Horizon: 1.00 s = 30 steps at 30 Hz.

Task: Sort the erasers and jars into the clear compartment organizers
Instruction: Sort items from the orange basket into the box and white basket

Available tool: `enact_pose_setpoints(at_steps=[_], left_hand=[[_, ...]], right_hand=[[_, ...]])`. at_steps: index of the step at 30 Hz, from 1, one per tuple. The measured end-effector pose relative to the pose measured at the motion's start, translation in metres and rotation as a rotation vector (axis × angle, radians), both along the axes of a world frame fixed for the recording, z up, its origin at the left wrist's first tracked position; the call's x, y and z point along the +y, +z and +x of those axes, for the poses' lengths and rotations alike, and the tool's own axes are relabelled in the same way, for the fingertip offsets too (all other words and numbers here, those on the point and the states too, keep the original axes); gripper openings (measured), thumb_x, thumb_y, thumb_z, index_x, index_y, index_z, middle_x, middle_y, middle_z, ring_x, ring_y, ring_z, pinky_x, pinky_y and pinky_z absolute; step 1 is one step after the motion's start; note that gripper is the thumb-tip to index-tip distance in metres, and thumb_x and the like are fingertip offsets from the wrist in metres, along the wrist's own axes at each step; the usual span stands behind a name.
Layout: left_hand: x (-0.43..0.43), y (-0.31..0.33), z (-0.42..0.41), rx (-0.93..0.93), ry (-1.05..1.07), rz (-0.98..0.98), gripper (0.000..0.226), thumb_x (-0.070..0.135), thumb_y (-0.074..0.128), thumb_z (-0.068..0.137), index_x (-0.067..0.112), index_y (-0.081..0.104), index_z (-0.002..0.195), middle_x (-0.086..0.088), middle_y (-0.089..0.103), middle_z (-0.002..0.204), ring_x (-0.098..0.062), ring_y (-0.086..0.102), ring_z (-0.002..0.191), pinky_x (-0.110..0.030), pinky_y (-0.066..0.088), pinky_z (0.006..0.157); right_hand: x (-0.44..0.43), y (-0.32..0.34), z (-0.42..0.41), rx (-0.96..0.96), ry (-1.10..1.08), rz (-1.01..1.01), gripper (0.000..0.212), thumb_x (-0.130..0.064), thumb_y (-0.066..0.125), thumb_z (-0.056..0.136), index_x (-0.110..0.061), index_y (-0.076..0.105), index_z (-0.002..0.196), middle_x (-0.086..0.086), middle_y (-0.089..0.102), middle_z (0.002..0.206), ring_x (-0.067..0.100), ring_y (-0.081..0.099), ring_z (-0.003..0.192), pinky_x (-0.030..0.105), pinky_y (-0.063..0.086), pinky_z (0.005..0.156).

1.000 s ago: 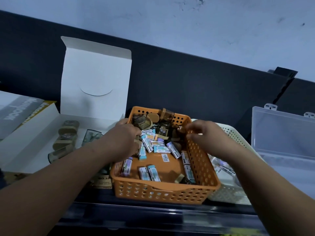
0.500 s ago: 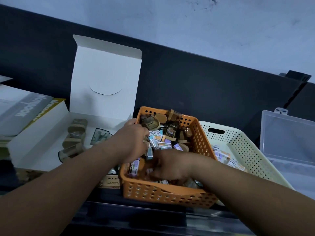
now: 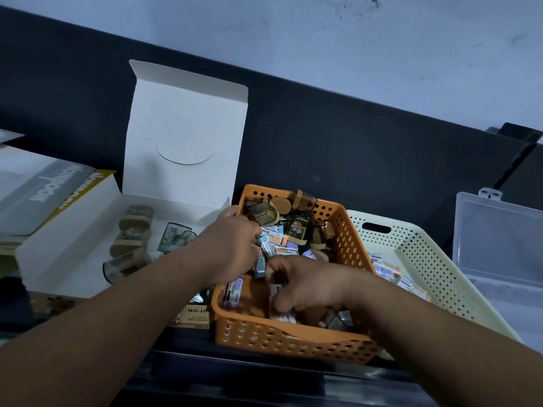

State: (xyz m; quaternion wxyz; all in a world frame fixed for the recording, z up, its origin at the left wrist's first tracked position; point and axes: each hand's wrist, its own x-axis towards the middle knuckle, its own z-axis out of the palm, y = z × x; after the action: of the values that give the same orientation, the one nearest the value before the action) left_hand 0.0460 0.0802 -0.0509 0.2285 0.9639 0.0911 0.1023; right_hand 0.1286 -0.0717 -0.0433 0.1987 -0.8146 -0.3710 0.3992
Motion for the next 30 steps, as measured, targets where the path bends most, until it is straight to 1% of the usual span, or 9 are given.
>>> enact_pose_setpoints(at_steps=[6, 11, 13, 16, 19, 21, 24, 27, 30], left_hand=[[-0.002, 0.001, 0.001, 0.026, 0.01, 0.04, 0.042, 0.028, 0.056, 0.093, 0.016, 0.052, 0.134, -0.002, 0.047, 0.142, -0.021, 0.005, 0.146, -0.04, 0.017, 0.114], [-0.002, 0.001, 0.006, 0.033, 0.037, 0.062, 0.046, 0.025, 0.057, 0.093, 0.02, 0.048, 0.138, 0.003, 0.045, 0.145, -0.017, 0.007, 0.145, -0.036, 0.021, 0.113], [-0.002, 0.001, 0.006, 0.036, 0.044, 0.077, 0.046, 0.026, 0.057, 0.093, 0.02, 0.049, 0.137, 0.003, 0.047, 0.143, -0.016, 0.011, 0.144, -0.036, 0.023, 0.112], [-0.004, 0.003, 0.007, 0.038, 0.051, 0.085, 0.045, 0.026, 0.057, 0.093, 0.02, 0.05, 0.137, 0.003, 0.048, 0.142, -0.015, 0.016, 0.141, -0.036, 0.025, 0.111], [-0.005, 0.004, 0.006, 0.043, 0.057, 0.087, 0.042, 0.026, 0.055, 0.093, 0.02, 0.052, 0.135, 0.003, 0.049, 0.14, -0.015, 0.018, 0.14, -0.036, 0.026, 0.11], [-0.004, 0.004, 0.006, 0.05, 0.061, 0.079, 0.039, 0.025, 0.055, 0.093, 0.021, 0.054, 0.132, 0.003, 0.05, 0.138, -0.015, 0.02, 0.138, -0.035, 0.027, 0.108], [-0.004, 0.005, 0.005, 0.049, 0.07, 0.051, 0.032, 0.017, 0.052, 0.093, 0.02, 0.06, 0.124, 0.001, 0.053, 0.13, -0.016, 0.027, 0.133, -0.033, 0.031, 0.103], [-0.003, 0.005, 0.006, 0.034, 0.065, 0.009, 0.035, 0.003, 0.046, 0.087, 0.013, 0.065, 0.114, -0.005, 0.056, 0.118, -0.019, 0.035, 0.124, -0.032, 0.037, 0.101], [-0.005, 0.009, 0.004, 0.043, 0.091, -0.026, 0.037, 0.002, 0.042, 0.087, 0.011, 0.064, 0.116, -0.006, 0.053, 0.123, -0.02, 0.035, 0.126, -0.035, 0.036, 0.105]], right_hand=[[-0.015, 0.022, 0.005, 0.038, -0.036, 0.117, 0.028, 0.004, 0.063, 0.084, -0.012, 0.054, 0.105, 0.007, 0.061, 0.091, 0.005, 0.059, 0.057, 0.016, 0.046, 0.05], [-0.061, 0.051, 0.03, 0.07, -0.429, 0.547, 0.019, 0.009, 0.061, 0.084, -0.009, 0.06, 0.091, 0.011, 0.066, 0.08, 0.017, 0.064, 0.065, 0.026, 0.053, 0.058], [-0.086, 0.055, 0.045, -0.002, -0.576, 0.643, 0.021, 0.01, 0.062, 0.082, -0.01, 0.059, 0.087, 0.012, 0.064, 0.083, 0.019, 0.062, 0.071, 0.026, 0.05, 0.061], [-0.117, 0.051, 0.066, -0.156, -0.734, 0.602, 0.016, 0.005, 0.064, 0.083, -0.01, 0.06, 0.086, 0.012, 0.064, 0.088, 0.022, 0.06, 0.08, 0.029, 0.046, 0.07], [-0.125, 0.043, 0.07, -0.382, -0.759, 0.518, 0.011, -0.004, 0.067, 0.086, -0.012, 0.063, 0.092, 0.006, 0.065, 0.086, 0.019, 0.059, 0.076, 0.024, 0.043, 0.065], [-0.114, 0.043, 0.061, -0.498, -0.696, 0.544, 0.009, -0.012, 0.069, 0.087, -0.017, 0.066, 0.093, 0.002, 0.068, 0.089, 0.016, 0.061, 0.078, 0.024, 0.046, 0.064], [-0.079, 0.05, 0.033, -0.462, -0.39, 0.55, 0.007, -0.015, 0.067, 0.088, -0.021, 0.069, 0.091, 0.0, 0.07, 0.091, 0.014, 0.066, 0.082, 0.025, 0.052, 0.07], [-0.036, 0.042, 0.004, -0.366, -0.019, 0.344, 0.013, -0.016, 0.063, 0.091, -0.023, 0.07, 0.101, -0.007, 0.069, 0.098, 0.009, 0.064, 0.087, 0.022, 0.053, 0.077], [-0.002, 0.025, -0.01, -0.38, 0.248, 0.163, 0.031, -0.013, 0.061, 0.092, -0.026, 0.066, 0.119, -0.01, 0.065, 0.115, 0.01, 0.061, 0.104, 0.033, 0.049, 0.097]])
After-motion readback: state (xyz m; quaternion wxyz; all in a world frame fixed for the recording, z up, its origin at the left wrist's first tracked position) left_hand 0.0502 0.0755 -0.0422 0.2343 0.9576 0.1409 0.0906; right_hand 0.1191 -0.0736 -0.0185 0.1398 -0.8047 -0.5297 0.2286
